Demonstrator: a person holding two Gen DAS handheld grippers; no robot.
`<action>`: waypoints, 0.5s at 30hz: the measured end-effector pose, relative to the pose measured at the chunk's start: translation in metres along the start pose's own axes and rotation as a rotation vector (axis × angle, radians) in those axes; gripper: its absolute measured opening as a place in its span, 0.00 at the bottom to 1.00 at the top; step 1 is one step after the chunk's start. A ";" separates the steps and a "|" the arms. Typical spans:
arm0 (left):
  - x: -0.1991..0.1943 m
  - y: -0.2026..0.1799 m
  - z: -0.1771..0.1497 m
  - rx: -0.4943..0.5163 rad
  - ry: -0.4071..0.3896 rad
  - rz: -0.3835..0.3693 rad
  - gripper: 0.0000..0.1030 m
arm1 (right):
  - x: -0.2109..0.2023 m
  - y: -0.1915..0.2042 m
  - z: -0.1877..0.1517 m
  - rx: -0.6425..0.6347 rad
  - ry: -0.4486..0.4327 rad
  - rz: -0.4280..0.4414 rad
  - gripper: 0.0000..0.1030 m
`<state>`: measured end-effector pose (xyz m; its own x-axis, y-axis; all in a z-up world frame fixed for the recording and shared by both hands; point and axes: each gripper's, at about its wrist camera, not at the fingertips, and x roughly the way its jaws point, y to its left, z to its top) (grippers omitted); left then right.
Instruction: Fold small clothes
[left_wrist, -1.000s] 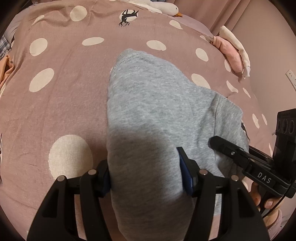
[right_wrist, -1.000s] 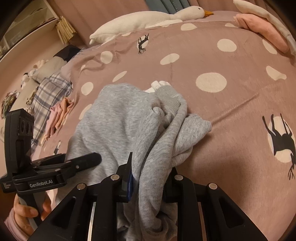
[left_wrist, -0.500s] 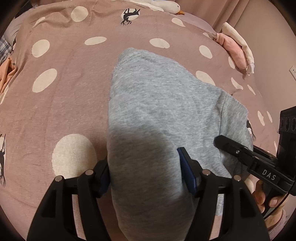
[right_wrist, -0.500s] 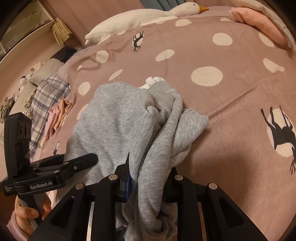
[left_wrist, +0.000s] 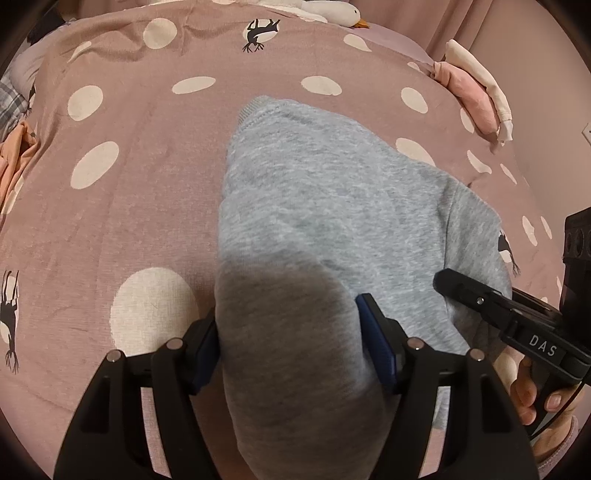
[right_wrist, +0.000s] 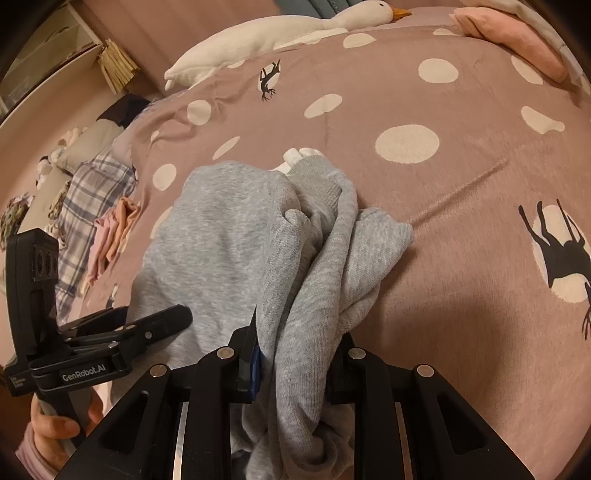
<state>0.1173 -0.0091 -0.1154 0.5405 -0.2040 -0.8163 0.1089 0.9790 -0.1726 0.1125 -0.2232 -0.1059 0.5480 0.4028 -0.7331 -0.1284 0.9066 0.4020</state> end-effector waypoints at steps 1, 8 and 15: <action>0.000 -0.001 0.000 0.003 -0.002 0.006 0.69 | 0.000 0.000 0.000 0.000 0.000 -0.002 0.22; 0.000 -0.002 -0.001 0.015 -0.011 0.034 0.73 | 0.000 0.002 -0.001 0.002 0.002 -0.010 0.22; 0.001 -0.002 -0.002 0.011 -0.013 0.040 0.76 | 0.001 0.000 -0.001 0.011 0.003 -0.005 0.23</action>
<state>0.1155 -0.0108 -0.1169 0.5553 -0.1642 -0.8153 0.0958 0.9864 -0.1334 0.1122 -0.2227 -0.1071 0.5460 0.3987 -0.7369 -0.1165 0.9071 0.4045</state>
